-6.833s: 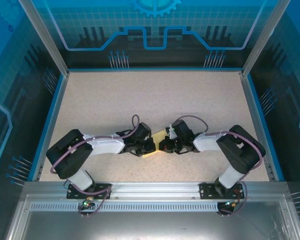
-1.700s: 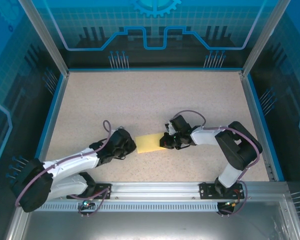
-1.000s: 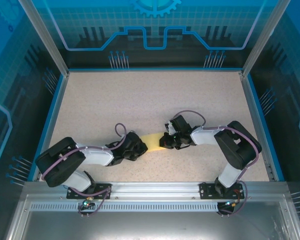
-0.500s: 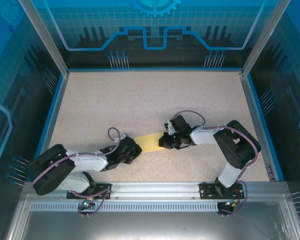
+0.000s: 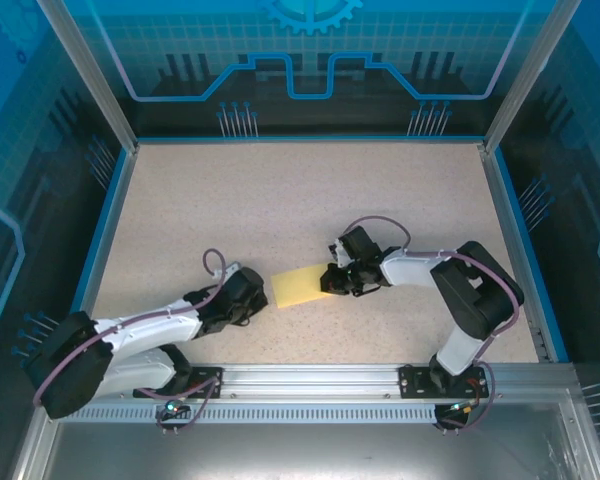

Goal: Fold a paper plane with a square sheet of paper (pick it up from the middle)
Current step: First fold in half a square sheet of paper at the center of the table.

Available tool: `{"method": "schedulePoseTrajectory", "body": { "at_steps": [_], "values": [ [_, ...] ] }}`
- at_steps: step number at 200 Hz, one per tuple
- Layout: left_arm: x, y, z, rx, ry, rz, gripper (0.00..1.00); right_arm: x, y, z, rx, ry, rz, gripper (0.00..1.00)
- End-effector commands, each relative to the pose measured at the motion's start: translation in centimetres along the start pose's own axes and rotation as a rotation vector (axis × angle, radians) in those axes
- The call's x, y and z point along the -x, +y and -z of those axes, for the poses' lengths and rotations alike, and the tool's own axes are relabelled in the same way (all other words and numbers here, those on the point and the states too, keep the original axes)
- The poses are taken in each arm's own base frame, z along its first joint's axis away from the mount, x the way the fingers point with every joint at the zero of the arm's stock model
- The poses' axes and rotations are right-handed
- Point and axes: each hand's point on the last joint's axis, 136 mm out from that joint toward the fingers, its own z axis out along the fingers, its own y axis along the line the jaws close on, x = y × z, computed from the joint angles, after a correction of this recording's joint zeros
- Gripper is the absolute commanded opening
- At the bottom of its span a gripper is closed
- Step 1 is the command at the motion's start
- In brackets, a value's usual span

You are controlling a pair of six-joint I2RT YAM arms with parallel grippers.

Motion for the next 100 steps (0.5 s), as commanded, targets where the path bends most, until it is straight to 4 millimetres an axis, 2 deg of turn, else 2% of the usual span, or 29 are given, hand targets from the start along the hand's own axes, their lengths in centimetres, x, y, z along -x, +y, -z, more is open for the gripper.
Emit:
{"method": "schedulePoseTrajectory", "body": {
  "at_steps": [1,6,8,24,69,88,100],
  "values": [
    [1.9,-0.2,1.9,0.027,0.019,-0.089,0.14,1.0,1.2,2.3,-0.085,-0.032,0.118,0.13],
    [2.4,-0.3,2.1,0.018,0.019,-0.086,0.18,0.8,1.6,2.4,-0.096,-0.03,0.138,0.16],
    [2.6,-0.3,2.2,0.014,0.024,-0.083,0.19,1.4,2.3,2.7,-0.091,-0.045,0.151,0.18],
    [3.9,-0.2,2.7,-0.004,0.032,-0.048,0.28,2.4,4.1,2.6,-0.135,-0.056,0.184,0.19],
    [6.2,2.1,3.4,0.027,0.041,0.029,0.49,2.9,9.7,-2.5,-0.163,0.0,0.274,0.19],
    [6.4,2.9,3.5,0.032,0.056,0.073,0.54,3.3,11.2,-4.5,-0.175,0.021,0.286,0.18],
    [6.4,3.3,3.5,0.039,0.056,0.081,0.59,3.3,11.4,-5.6,-0.186,0.04,0.284,0.18]
  ]
}}
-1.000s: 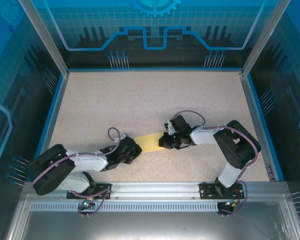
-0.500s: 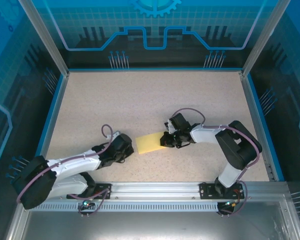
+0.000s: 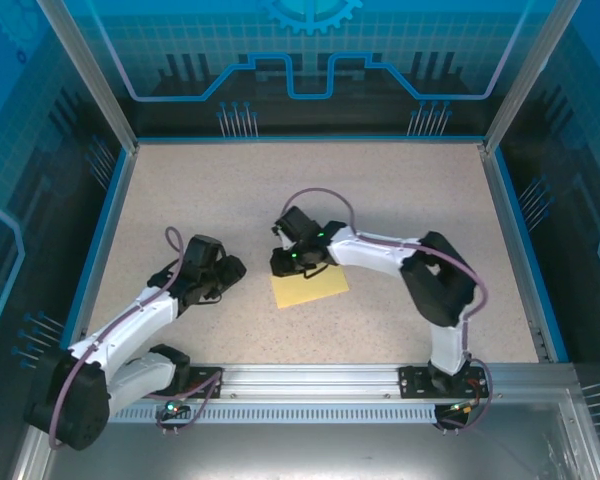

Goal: Fold a paper plane with a square sheet of paper (pick it up from the middle)
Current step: First fold in half a square sheet of paper at the center of the table, then rotate the paper at the center of the table.

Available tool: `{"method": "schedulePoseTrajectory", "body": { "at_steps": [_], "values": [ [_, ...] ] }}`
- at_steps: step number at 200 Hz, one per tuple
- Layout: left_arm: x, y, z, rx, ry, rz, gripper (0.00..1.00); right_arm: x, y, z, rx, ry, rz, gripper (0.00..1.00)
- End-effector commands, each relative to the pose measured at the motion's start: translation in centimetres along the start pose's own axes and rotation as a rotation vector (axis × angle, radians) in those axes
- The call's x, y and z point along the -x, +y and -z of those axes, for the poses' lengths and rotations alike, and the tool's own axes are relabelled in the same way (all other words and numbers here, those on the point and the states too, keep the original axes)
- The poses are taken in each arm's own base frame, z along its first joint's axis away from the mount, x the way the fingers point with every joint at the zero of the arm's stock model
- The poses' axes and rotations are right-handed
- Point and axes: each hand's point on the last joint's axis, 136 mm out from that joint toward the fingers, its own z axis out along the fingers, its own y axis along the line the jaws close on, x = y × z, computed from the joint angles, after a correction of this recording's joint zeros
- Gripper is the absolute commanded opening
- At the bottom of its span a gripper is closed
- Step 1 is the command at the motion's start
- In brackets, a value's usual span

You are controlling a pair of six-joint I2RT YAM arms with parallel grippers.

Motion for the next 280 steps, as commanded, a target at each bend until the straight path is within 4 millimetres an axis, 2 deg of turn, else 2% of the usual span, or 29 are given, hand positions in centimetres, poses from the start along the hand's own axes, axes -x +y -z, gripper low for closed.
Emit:
{"method": "schedulePoseTrajectory", "body": {
  "at_steps": [1,42,80,117,135,150,160,176,185,196,216,228,242,280],
  "values": [
    [-0.8,0.6,0.6,-0.001,0.06,-0.007,0.59,-1.0,-0.4,-1.7,-0.075,0.074,-0.004,0.18],
    [-0.7,1.5,0.8,0.02,0.052,0.001,0.74,-1.9,-0.8,-3.8,-0.104,0.13,-0.013,0.17],
    [-0.5,1.6,0.8,0.027,0.049,-0.018,0.83,-4.3,-1.1,-5.0,-0.122,0.227,0.028,0.16],
    [-0.8,1.6,0.8,0.024,0.063,-0.066,0.89,-9.1,-2.3,-4.1,-0.114,0.345,0.155,0.17],
    [-1.1,1.6,0.7,0.02,0.08,-0.088,0.91,-11.5,-3.0,-2.8,-0.078,0.378,0.223,0.17],
    [-1.4,1.4,0.6,0.006,0.096,-0.1,0.93,-12.3,-3.0,-1.2,-0.034,0.36,0.275,0.19],
    [-1.6,1.2,0.5,-0.008,0.106,-0.103,0.94,-12.0,-2.6,-0.1,-0.001,0.325,0.285,0.21],
    [-1.8,0.6,0.3,-0.041,0.121,-0.106,0.99,-9.8,-2.0,2.0,0.012,0.209,0.25,0.28],
    [-2.0,0.3,0.3,-0.062,0.13,-0.106,0.99,-8.6,-2.5,2.9,-0.012,0.145,0.201,0.33],
    [-2.2,-0.2,0.3,-0.089,0.138,-0.113,0.99,-7.4,-3.9,3.9,-0.06,0.079,0.096,0.43],
    [-2.6,-1.0,0.5,-0.13,0.159,-0.131,0.99,-6.6,-8.9,5.5,-0.205,-0.006,-0.11,0.52],
    [-2.9,-1.6,0.6,-0.152,0.168,-0.148,0.99,-6.6,-11.1,6.0,-0.24,-0.027,-0.187,0.54],
    [-3.2,-2.1,0.5,-0.165,0.18,-0.168,0.99,-6.5,-12.6,6.3,-0.246,-0.032,-0.244,0.55],
    [-4.1,-3.4,0.2,-0.181,0.209,-0.208,0.99,-5.1,-13.1,5.3,-0.222,-0.006,-0.261,0.55]
  ]
}}
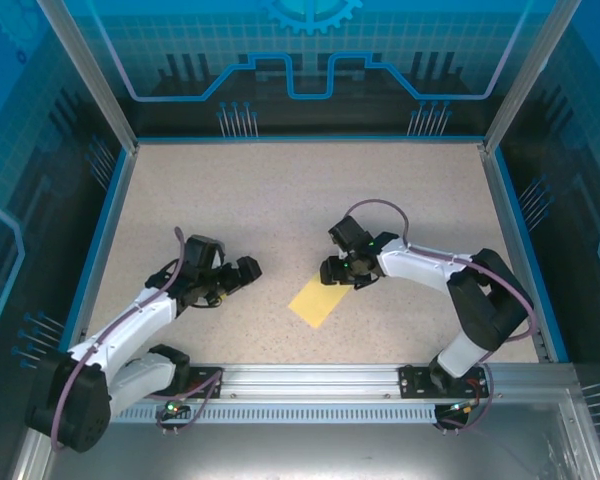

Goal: Fold a paper plane with a square sheet of paper (pick it up from the middle)
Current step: Rotate the paper at the center of the table.

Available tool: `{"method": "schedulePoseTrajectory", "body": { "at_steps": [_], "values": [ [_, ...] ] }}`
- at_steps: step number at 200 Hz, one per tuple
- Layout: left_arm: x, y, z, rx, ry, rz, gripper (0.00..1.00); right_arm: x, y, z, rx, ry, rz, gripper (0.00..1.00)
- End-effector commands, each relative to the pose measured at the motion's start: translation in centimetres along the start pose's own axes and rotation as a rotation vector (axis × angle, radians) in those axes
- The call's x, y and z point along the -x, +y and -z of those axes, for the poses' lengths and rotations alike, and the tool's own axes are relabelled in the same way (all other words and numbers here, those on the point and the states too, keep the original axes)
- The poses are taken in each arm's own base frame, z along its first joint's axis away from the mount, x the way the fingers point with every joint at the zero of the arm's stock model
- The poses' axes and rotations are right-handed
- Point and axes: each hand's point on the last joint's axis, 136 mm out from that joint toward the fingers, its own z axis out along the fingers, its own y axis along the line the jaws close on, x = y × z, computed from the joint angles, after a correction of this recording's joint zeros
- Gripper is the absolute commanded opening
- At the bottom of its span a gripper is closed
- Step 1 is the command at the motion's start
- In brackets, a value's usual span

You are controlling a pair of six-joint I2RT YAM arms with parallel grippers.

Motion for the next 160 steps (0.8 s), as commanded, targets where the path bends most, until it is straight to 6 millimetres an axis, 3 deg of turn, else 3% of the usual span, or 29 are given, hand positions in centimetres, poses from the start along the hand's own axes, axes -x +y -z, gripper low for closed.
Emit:
{"method": "schedulePoseTrajectory", "body": {
  "at_steps": [1,54,104,130,160],
  "values": [
    [-0.7,-1.6,-0.4,-0.045,0.039,-0.05,0.99,0.8,0.5,-0.9,0.006,0.017,-0.032,0.55],
    [-3.1,-3.9,-2.3,-0.105,0.133,-0.08,0.99,0.8,0.8,-3.9,-0.002,0.086,-0.045,0.53],
    [-5.1,-4.3,-3.4,-0.139,0.196,-0.053,0.99,3.0,3.6,-5.6,0.098,0.081,0.014,0.51],
    [-6.2,-4.9,-3.8,-0.167,0.22,-0.044,0.98,3.6,4.2,-5.4,0.107,0.075,0.019,0.49],
    [-6.9,-4.9,-4.0,-0.156,0.238,-0.046,0.97,4.6,5.0,-3.0,0.131,0.026,0.043,0.49]
  ]
}}
